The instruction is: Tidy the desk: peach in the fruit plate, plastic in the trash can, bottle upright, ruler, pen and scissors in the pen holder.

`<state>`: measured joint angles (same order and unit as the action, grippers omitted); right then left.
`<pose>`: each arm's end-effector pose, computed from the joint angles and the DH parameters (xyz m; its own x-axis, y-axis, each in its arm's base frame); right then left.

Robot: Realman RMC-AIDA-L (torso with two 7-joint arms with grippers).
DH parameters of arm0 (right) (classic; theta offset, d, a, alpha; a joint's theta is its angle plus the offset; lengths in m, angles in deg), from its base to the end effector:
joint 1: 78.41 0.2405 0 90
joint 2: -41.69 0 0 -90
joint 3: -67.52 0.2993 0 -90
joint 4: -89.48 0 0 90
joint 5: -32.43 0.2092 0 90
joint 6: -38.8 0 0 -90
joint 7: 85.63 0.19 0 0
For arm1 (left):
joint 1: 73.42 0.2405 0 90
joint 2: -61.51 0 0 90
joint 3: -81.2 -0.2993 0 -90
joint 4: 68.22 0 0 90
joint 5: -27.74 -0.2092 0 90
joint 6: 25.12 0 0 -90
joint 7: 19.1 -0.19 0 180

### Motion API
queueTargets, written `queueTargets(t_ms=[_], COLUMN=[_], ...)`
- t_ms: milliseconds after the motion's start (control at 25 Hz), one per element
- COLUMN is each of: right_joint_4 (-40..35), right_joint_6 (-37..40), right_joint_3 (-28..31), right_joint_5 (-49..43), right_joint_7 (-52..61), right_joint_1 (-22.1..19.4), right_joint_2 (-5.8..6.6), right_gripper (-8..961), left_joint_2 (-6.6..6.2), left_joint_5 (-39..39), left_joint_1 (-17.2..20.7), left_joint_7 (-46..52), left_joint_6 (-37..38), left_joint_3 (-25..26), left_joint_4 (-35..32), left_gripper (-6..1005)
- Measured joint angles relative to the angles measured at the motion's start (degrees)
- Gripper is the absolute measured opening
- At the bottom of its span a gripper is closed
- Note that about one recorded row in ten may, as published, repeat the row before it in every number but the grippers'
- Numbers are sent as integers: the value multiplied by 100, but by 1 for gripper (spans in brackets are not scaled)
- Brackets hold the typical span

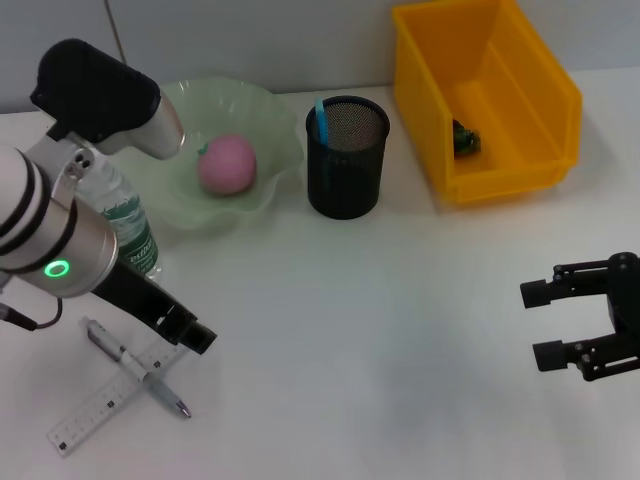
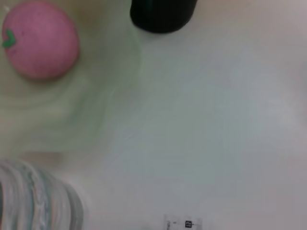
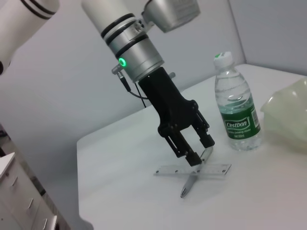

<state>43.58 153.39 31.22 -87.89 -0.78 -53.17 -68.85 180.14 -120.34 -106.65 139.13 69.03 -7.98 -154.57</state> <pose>0.3041 0.2977 0.0238 0.8308 -0.3894 -0.3976 -0.4016 -0.9141 0.0561 -0.2056 0.3573 -0.0714 0.7077 0.6579 -0.2575 0.5276 -0.7346 -0.4266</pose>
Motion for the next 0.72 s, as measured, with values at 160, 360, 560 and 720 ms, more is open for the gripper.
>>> queueTargets(t_ms=[160,360,560,720], right_joint_4=[-4,-6,-6,-6], right_joint_6=[-10,-19,-10,33], right_joint_3=[-48,-49,-43,-43], right_joint_5=[-43,-79,-84,-89], right_joint_7=[-3,-5,-8,-10], right_joint_1=[28,41,42,49], right_joint_2=[1,5,11,16], right_gripper=[774,774,774,774], left_joint_2=[19,20,20,20], left_joint_5=[-289,-379,-371,-368], left_joint_1=[-256,-395,-525,-568], left_joint_7=[99,133,113,105], left_joint_6=[-280,-426,-595,-633], left_joint_3=[-244,-330,-377,-396], left_joint_4=[697,1007,1289,1373], left_gripper=[647,647,647,646])
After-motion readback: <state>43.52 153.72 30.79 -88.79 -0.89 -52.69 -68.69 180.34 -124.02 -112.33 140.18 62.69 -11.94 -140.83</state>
